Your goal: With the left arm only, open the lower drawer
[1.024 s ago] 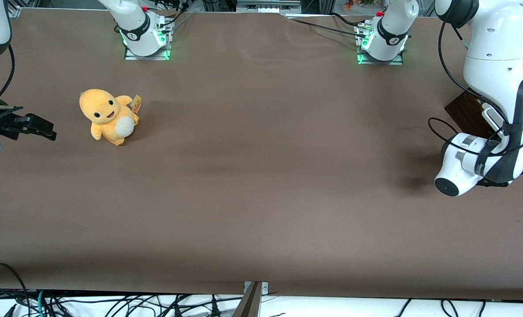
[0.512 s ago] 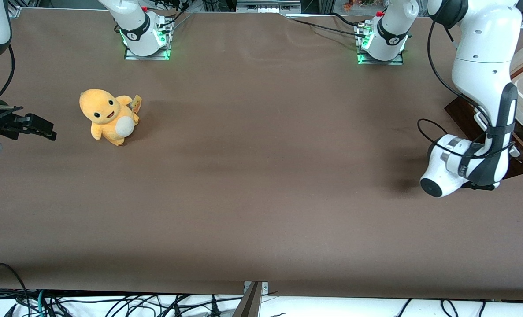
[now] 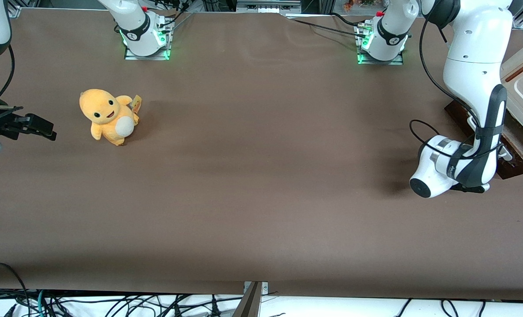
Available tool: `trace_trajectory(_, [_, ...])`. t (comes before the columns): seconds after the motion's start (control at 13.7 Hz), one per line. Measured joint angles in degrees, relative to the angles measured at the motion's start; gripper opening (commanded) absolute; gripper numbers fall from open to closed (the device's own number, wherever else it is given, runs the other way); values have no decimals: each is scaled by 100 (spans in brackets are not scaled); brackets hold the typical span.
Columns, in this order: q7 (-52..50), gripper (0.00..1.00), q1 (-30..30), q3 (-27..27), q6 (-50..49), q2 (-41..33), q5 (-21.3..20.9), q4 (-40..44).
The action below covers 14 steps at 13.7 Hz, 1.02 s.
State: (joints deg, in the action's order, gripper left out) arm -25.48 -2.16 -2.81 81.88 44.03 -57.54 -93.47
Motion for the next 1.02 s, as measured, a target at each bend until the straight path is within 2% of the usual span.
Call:
trace_trajectory(0.22, [0,10,-64,29,0,15,39,71])
trace_trajectory(0.29, [0,22,-100,30,0,24,43,84])
trace_trajectory(0.37, [0,54,-124,30,-4,29,43,88])
trace_trajectory(0.44, [1,100,-130,29,-8,33,42,91])
trace_trajectory(0.66, [201,100,-199,78,18,44,92,233])
trace_trajectory(0.73, [209,100,-237,82,18,46,263,370])
trace_trajectory(0.88, [220,100,-272,81,18,41,891,843])
trace_trajectory(1.02, [231,100,-244,55,16,-12,1907,1433])
